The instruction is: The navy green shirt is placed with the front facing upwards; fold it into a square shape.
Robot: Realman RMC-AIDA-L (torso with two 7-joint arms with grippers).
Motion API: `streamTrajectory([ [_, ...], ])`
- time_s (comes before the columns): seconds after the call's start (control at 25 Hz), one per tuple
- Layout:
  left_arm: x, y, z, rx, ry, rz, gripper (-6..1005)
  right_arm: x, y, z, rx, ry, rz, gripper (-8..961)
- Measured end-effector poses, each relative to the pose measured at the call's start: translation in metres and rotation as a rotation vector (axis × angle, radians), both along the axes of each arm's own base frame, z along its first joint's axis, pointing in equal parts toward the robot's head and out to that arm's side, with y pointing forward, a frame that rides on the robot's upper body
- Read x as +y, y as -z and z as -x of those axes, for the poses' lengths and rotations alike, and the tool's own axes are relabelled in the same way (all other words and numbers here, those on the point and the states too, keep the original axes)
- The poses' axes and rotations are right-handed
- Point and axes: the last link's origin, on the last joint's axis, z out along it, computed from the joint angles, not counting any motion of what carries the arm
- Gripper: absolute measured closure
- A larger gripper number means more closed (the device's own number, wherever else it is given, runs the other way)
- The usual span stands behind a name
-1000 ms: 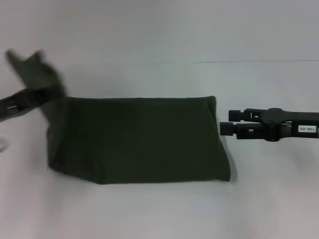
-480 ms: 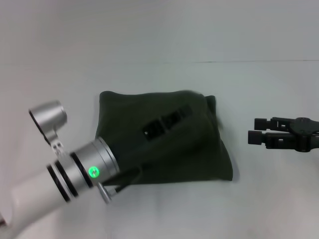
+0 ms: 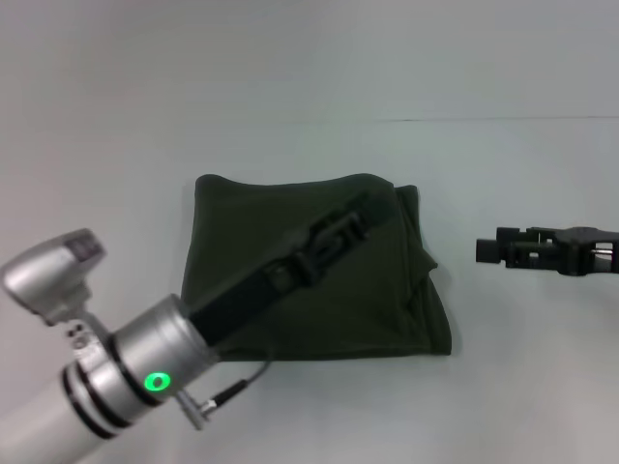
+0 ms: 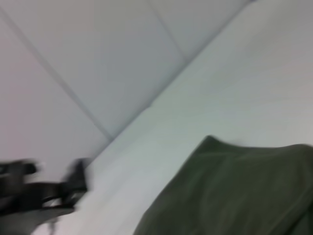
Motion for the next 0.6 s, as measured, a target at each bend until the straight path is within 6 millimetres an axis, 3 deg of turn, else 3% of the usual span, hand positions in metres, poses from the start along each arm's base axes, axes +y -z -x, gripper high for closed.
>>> streamTrajectory([
  [0.2,0.007,-0.024,0.021,0.061,0.004,-0.086,498,0.021,0.005,0.005,-0.022,0.11,-0.001,151],
  [0.6,0.01,-0.072,0.06,0.232,-0.004,-0.242,234,0.051,0.039,0.024,-0.113,0.214,0.045,159],
])
